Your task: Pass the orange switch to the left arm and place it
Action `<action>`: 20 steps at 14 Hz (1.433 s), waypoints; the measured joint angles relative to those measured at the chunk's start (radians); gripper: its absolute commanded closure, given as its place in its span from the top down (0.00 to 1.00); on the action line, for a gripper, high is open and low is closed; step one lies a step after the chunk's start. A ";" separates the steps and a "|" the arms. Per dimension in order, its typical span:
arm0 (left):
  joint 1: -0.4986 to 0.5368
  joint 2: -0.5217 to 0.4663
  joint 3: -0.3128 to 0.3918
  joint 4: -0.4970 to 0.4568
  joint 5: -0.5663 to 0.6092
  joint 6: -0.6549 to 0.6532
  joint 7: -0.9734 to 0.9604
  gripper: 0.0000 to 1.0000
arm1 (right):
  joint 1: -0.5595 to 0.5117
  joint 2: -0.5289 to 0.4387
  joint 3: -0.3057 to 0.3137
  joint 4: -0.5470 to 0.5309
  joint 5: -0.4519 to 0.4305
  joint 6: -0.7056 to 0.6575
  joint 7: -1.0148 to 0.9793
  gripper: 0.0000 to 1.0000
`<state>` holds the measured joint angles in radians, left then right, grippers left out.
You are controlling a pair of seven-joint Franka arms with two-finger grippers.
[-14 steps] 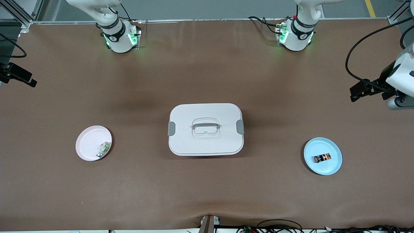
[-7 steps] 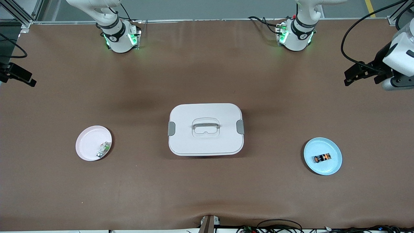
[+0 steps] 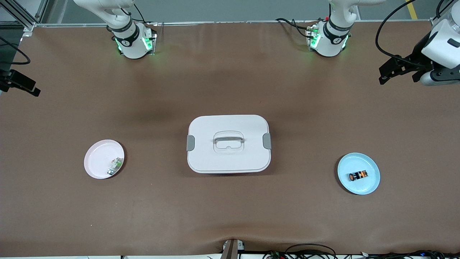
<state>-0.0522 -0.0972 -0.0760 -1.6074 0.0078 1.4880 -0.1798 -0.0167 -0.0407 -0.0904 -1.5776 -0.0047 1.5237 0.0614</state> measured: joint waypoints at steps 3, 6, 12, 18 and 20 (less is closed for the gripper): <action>0.000 -0.002 0.000 0.035 0.000 -0.052 0.000 1.00 | 0.000 0.000 0.000 0.000 0.000 0.000 0.000 1.00; 0.001 -0.002 0.001 0.038 0.001 -0.070 0.000 1.00 | 0.000 0.000 0.000 0.000 0.000 0.000 0.000 1.00; 0.002 -0.002 0.001 0.038 0.002 -0.066 0.001 1.00 | 0.000 0.000 0.000 0.000 0.000 0.000 0.000 1.00; 0.000 0.000 0.001 0.038 0.002 -0.065 0.001 1.00 | 0.000 0.000 0.001 0.000 0.000 0.000 0.000 1.00; -0.001 0.005 0.000 0.040 0.002 -0.061 0.001 1.00 | 0.000 0.000 0.001 0.000 0.000 0.000 0.000 1.00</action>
<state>-0.0536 -0.0921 -0.0758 -1.5675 0.0097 1.4267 -0.1789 -0.0166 -0.0407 -0.0897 -1.5776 -0.0048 1.5236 0.0614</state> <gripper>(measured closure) 0.000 0.000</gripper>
